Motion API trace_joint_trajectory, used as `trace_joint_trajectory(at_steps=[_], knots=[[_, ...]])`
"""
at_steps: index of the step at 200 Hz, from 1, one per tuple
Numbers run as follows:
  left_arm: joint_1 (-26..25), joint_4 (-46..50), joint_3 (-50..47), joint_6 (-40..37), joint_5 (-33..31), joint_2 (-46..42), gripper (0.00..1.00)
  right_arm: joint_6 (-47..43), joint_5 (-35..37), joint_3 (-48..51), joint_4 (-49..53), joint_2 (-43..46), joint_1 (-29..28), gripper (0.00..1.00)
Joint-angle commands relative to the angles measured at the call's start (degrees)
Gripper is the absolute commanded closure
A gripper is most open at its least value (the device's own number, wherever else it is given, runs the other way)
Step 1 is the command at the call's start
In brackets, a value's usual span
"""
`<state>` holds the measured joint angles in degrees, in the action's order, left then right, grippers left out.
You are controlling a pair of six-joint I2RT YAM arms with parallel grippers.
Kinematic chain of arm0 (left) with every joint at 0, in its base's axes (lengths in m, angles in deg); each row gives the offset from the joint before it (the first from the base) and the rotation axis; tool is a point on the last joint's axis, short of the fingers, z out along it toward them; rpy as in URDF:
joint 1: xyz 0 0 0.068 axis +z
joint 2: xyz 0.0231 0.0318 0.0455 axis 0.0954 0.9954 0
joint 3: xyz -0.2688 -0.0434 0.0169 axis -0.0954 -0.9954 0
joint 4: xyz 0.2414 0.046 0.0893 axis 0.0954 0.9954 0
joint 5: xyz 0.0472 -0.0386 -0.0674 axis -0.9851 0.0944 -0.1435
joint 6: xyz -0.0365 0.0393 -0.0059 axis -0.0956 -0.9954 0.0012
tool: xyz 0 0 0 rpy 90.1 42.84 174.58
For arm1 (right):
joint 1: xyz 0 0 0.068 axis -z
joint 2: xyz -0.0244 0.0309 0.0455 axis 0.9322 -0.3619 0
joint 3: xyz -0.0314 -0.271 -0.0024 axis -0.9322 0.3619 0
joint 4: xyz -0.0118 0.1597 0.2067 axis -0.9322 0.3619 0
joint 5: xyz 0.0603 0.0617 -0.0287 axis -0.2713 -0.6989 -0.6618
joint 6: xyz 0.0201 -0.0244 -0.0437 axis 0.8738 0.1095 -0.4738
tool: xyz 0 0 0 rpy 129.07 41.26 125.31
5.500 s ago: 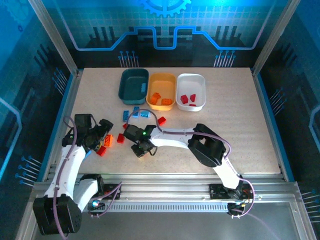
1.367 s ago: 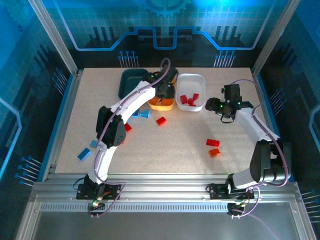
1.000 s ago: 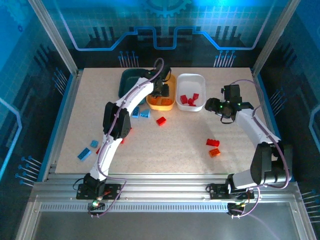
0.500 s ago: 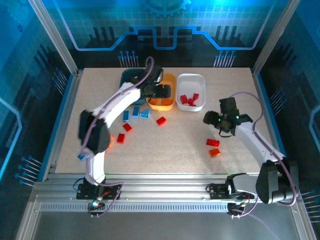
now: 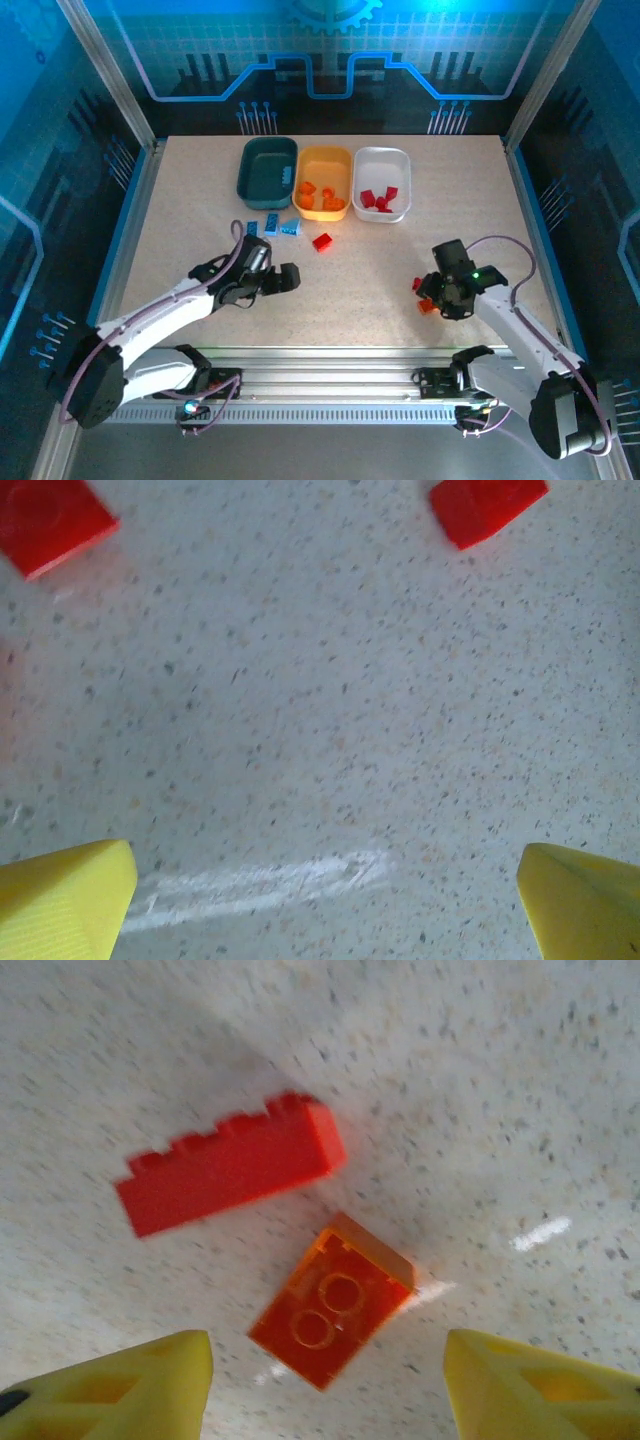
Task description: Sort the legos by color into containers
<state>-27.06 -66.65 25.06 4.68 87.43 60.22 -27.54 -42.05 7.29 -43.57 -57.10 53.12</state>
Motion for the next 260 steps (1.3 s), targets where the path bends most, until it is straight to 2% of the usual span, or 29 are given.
trace_joint_trajectory(at_steps=[1,52,154,199,227,260], knots=[[-0.6,-4.9,-1.4,3.5,2.2,-3.5,0.01,3.0,0.5,1.0,3.0,-0.2,-1.7,0.40],[-1.9,-5.2,-5.3,4.3,3.7,-6.9,0.01,4.0,2.2,1.7,1.6,-3.1,-4.6,0.36],[-1.9,-3.6,-9.1,3.6,3.9,-13.0,0.01,3.7,1.8,4.4,-10.0,-3.9,-4.6,0.35],[-1.9,-3.0,-9.3,2.8,3.8,-13.1,0.01,5.1,3.7,4.1,-11.3,-7.6,-4.5,0.30],[-2.0,-2.9,-9.4,2.5,3.7,-13.1,0.01,4.3,4.5,2.7,-10.8,-10.3,-3.9,0.30],[-1.9,-2.7,-9.1,2.2,3.4,-12.9,0.01,3.6,5.2,1.9,-10.8,-13.2,-3.7,0.36]])
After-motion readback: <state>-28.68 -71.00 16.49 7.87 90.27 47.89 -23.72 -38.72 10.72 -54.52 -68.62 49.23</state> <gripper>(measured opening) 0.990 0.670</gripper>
